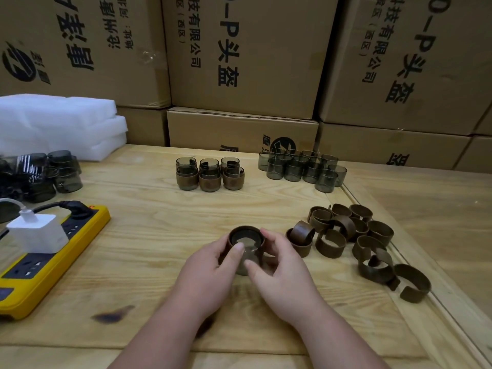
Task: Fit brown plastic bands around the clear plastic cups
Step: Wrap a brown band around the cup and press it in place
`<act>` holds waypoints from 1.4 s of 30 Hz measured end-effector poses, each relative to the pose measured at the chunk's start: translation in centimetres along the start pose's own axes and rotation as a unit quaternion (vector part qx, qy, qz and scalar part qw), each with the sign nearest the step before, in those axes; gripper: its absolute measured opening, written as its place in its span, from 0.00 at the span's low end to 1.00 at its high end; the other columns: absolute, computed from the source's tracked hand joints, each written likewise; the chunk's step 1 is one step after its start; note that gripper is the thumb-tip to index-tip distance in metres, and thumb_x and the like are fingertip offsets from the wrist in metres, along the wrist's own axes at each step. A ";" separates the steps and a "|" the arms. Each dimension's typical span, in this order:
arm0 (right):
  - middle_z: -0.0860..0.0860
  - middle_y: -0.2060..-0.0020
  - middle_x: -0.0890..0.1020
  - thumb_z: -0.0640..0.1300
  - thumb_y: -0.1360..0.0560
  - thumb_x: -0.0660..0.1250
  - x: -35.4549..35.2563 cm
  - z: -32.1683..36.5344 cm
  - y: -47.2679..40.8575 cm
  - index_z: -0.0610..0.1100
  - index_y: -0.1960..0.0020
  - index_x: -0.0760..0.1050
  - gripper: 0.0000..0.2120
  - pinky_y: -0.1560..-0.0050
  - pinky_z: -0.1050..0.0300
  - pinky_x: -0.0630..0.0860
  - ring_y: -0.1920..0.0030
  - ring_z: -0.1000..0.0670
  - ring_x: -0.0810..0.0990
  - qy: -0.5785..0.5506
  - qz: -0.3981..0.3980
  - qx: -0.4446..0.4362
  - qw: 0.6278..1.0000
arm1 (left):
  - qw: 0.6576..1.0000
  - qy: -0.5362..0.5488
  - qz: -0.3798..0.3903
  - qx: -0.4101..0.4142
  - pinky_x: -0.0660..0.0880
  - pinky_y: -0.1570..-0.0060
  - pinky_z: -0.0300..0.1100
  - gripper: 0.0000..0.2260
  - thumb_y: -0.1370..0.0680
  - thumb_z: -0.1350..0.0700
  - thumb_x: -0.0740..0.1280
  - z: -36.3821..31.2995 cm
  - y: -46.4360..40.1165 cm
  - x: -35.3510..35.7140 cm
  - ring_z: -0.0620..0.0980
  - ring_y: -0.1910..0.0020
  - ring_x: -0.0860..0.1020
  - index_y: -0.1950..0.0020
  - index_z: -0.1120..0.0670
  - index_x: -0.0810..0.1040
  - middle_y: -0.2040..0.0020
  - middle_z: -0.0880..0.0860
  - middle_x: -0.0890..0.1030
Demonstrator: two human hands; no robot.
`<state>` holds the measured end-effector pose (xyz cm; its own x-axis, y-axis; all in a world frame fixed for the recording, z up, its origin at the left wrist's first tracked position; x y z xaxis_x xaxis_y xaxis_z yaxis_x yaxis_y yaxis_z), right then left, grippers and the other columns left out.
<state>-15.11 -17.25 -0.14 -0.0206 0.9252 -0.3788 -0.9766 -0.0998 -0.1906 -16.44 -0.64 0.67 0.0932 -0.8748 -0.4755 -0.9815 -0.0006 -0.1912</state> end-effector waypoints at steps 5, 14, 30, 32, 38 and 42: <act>0.60 0.43 0.83 0.48 0.24 0.75 -0.9 0.0 0.1 0.59 0.28 0.72 0.26 0.42 0.55 0.82 0.43 0.60 0.83 -0.097 -0.037 0.028 0.994 | 0.997 0.070 0.042 -0.002 0.72 0.47 0.26 0.36 0.35 0.30 0.71 0.3 0.2 0.1 0.30 0.43 0.79 0.27 0.29 0.67 0.41 0.31 0.81; 0.49 0.54 0.88 0.47 0.21 0.72 -1.5 -0.2 -0.2 0.47 0.34 0.80 0.16 0.62 0.62 0.77 0.62 0.57 0.82 -0.187 -0.037 0.033 0.981 | 0.989 0.149 0.008 0.000 0.81 0.46 0.43 0.31 0.40 0.46 0.84 0.9 -0.5 0.1 0.48 0.46 0.85 0.39 0.34 0.80 0.44 0.48 0.86; 0.49 0.51 0.89 0.55 0.27 0.75 -1.7 0.5 0.0 0.54 0.44 0.84 0.13 0.60 0.56 0.83 0.53 0.47 0.87 -0.237 -0.020 0.025 0.971 | 0.974 0.226 0.010 -0.004 0.78 0.44 0.46 0.37 0.48 0.36 0.85 0.7 -0.5 -0.6 0.50 0.47 0.85 0.40 0.34 0.82 0.44 0.50 0.86; 0.52 0.48 0.88 0.55 0.28 0.77 -1.7 0.4 0.1 0.53 0.39 0.81 0.18 0.53 0.58 0.83 0.47 0.50 0.87 -0.254 -0.008 0.025 0.967 | 0.975 0.224 -0.002 -0.009 0.78 0.43 0.46 0.32 0.44 0.41 0.86 0.6 -0.4 -0.7 0.47 0.44 0.85 0.41 0.36 0.83 0.44 0.48 0.87; 0.53 0.55 0.88 0.41 0.21 0.72 -1.5 0.3 0.5 0.59 0.48 0.85 0.12 0.46 0.57 0.82 0.50 0.53 0.87 -0.147 0.004 0.019 0.989 | 0.950 0.282 -0.124 -0.049 0.79 0.56 0.39 0.07 0.30 0.56 0.78 0.7 -0.4 -1.5 0.47 0.59 0.83 0.54 0.54 0.84 0.56 0.54 0.87; 0.58 0.55 0.87 0.42 0.18 0.68 -0.4 0.4 0.5 0.59 0.51 0.85 0.13 0.48 0.56 0.84 0.53 0.56 0.87 -0.082 0.009 0.025 0.996 | 0.950 0.265 -0.149 -0.067 0.76 0.71 0.39 0.06 0.24 0.63 0.75 1.1 -0.8 -1.2 0.46 0.69 0.81 0.58 0.53 0.83 0.56 0.53 0.87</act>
<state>-15.63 -17.56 0.31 -0.0685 0.9712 -0.2283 -0.9852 -0.1020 -0.1380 -15.62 0.95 0.43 0.3074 -0.9474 0.0884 -0.9407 -0.3166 -0.1217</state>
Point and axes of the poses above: each hand's wrist, its own y-axis away from the middle knuckle, its own x-axis out of the palm, z = x × y, the point moved 3 cm from there along -y, towards the middle knuckle
